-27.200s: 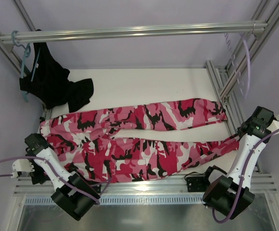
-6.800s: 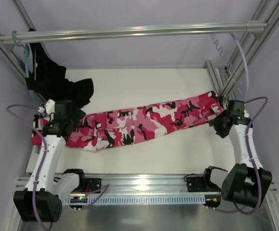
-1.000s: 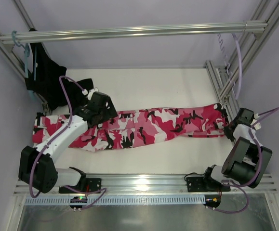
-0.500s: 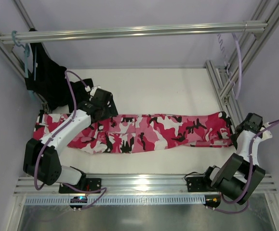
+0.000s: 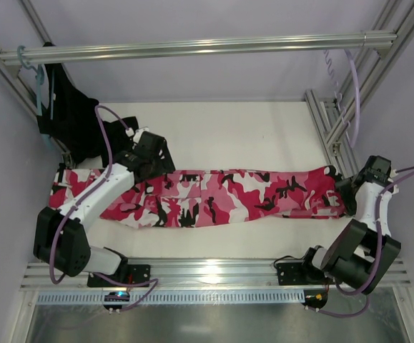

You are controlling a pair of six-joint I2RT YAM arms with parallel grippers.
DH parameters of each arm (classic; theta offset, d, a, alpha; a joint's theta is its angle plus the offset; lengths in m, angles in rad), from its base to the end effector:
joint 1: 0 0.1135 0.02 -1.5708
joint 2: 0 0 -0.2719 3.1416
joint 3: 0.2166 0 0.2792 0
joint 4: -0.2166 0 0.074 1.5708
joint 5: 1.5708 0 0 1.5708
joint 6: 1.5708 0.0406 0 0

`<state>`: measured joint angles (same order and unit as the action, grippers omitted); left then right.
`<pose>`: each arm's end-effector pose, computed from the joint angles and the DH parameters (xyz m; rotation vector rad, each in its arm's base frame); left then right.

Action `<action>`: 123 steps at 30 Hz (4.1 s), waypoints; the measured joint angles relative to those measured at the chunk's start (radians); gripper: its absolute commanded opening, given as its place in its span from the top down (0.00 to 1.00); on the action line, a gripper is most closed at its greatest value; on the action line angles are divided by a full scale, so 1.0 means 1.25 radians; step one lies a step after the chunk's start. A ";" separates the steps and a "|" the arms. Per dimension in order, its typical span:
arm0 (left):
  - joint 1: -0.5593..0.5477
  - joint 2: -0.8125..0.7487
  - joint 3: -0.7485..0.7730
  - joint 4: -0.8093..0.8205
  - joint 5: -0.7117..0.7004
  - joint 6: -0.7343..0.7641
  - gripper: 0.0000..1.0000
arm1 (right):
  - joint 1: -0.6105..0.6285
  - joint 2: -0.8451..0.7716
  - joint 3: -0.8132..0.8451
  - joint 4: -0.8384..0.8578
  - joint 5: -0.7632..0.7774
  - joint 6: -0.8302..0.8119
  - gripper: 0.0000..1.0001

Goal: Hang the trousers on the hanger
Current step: Fold the trousers

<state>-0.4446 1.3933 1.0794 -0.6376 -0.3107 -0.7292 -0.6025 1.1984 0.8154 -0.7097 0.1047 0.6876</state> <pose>0.2900 -0.1244 0.2623 -0.4706 2.4161 -0.1150 0.2028 -0.1446 0.2190 1.6250 2.1032 -0.1116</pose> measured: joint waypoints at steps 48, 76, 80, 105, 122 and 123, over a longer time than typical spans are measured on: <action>0.037 0.043 0.013 -0.049 -0.045 0.008 0.10 | 0.035 -0.002 -0.029 0.045 0.092 -0.109 0.55; 0.765 -0.331 -0.226 -0.048 0.061 -0.017 0.19 | 0.059 -0.052 -0.104 0.123 -0.139 -0.125 0.38; 0.781 -0.331 -0.254 -0.037 0.057 -0.013 0.17 | 0.059 -0.047 -0.104 0.129 -0.152 -0.124 0.33; 0.790 -0.218 -0.386 0.077 0.102 -0.060 0.25 | 0.060 -0.126 -0.287 0.247 -0.006 -0.072 0.14; 0.790 -0.134 -0.359 0.101 0.121 -0.057 1.00 | 0.040 0.046 -0.236 0.355 0.062 -0.010 0.92; 0.790 -0.131 -0.356 0.099 0.120 -0.056 1.00 | 0.040 0.054 -0.229 0.354 0.059 -0.009 0.96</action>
<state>0.5423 1.2301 0.6342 -0.5133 -0.1604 -0.7998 -0.5522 1.2663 0.5289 -0.2668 0.1787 0.6769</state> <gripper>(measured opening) 0.033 0.141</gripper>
